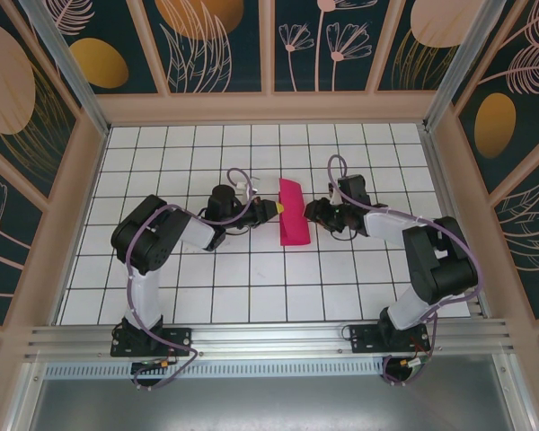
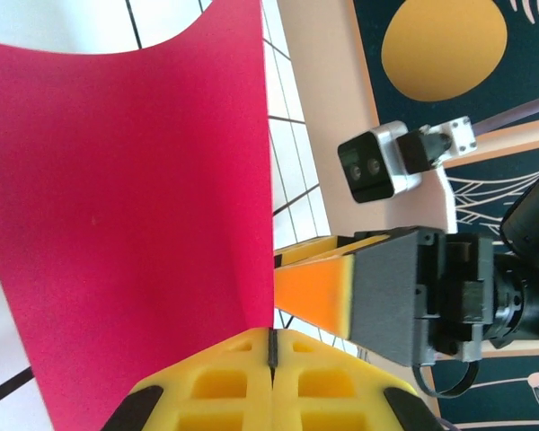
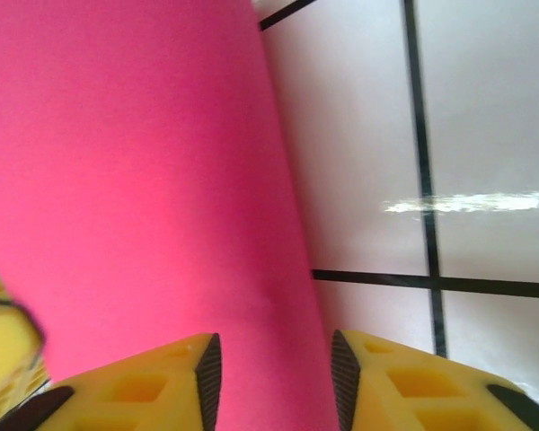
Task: Fold a paper plane with a square sheet of paper (pick it up from the middle)
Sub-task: Hold the square sheet of paper at the center of the table.
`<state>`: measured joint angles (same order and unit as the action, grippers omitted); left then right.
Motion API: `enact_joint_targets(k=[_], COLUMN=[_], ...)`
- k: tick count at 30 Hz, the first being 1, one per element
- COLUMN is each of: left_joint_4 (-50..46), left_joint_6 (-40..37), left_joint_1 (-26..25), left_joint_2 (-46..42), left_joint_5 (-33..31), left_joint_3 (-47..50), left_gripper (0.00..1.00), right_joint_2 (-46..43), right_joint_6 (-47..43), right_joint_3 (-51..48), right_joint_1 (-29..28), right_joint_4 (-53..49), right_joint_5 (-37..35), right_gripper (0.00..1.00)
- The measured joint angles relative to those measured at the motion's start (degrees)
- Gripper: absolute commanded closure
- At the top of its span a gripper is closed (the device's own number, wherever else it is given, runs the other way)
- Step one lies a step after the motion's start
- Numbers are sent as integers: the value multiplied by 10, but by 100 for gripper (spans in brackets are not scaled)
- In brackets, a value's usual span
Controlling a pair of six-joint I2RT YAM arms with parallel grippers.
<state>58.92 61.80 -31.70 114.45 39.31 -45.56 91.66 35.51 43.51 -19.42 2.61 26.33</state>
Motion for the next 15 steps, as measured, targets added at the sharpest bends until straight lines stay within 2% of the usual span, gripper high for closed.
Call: enact_joint_targets(k=[4,7,15], left_joint_4=[0,1,16], left_joint_6=[1,7,22], left_joint_1=[-7,-11,-15], left_joint_2=[-3,-3,3], left_joint_5=[-10,-11,-12], left_joint_3=[-5,-12,-28], left_gripper=[100,100,100], right_joint_2=[-5,-2,9], right_joint_6=[8,9,-6], right_joint_3=[-4,-4,-4], right_joint_1=[2,3,2], right_joint_4=[-14,-20,-13], right_joint_5=[-34,-38,26], right_gripper=[70,71,69])
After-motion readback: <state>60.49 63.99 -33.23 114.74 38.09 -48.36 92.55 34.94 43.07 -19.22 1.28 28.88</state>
